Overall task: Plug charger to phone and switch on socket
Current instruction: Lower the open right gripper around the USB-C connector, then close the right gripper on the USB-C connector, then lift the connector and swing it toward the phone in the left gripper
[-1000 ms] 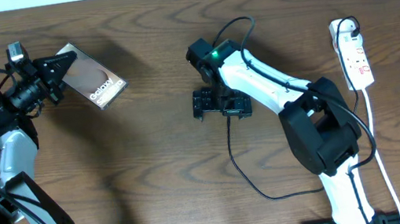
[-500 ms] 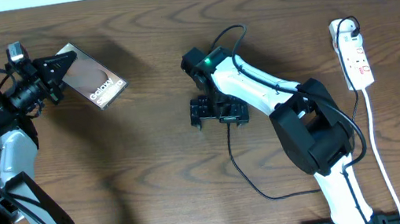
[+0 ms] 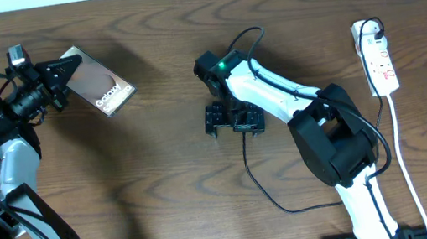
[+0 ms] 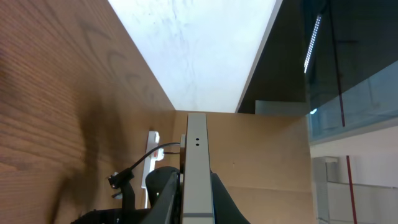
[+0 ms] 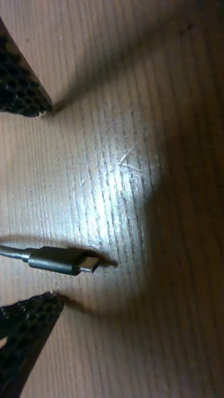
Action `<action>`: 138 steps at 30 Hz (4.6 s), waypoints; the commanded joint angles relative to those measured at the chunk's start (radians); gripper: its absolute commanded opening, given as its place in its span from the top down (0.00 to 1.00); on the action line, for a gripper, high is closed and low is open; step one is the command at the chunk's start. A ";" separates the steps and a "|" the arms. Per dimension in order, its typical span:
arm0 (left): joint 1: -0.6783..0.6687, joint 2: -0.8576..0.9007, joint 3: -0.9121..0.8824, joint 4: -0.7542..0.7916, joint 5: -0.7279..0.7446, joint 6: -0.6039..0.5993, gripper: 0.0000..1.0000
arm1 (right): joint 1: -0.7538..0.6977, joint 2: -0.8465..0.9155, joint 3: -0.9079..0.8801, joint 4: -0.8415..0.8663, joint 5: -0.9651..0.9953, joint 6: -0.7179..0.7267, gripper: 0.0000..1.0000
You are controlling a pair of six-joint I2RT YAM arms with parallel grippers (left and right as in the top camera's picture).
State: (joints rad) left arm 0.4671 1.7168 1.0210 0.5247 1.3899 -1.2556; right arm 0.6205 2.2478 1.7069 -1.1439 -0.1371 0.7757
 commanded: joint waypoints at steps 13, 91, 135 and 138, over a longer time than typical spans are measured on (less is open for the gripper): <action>-0.002 0.002 -0.004 0.008 0.036 0.006 0.93 | 0.009 0.014 -0.005 0.003 0.004 0.013 0.45; -0.002 0.002 -0.004 0.008 0.039 0.015 0.93 | 0.010 0.014 -0.005 -0.027 -0.004 0.032 0.90; -0.002 0.002 -0.004 0.008 0.040 0.030 0.93 | -0.026 0.014 0.000 -0.012 -0.004 -0.002 0.99; -0.002 0.002 -0.004 0.008 0.040 0.033 0.93 | -0.040 0.013 0.010 -0.013 -0.006 -0.032 0.99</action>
State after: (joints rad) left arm 0.4671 1.7168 1.0210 0.5247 1.3903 -1.2366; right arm 0.5999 2.2478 1.7069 -1.1580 -0.1421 0.7780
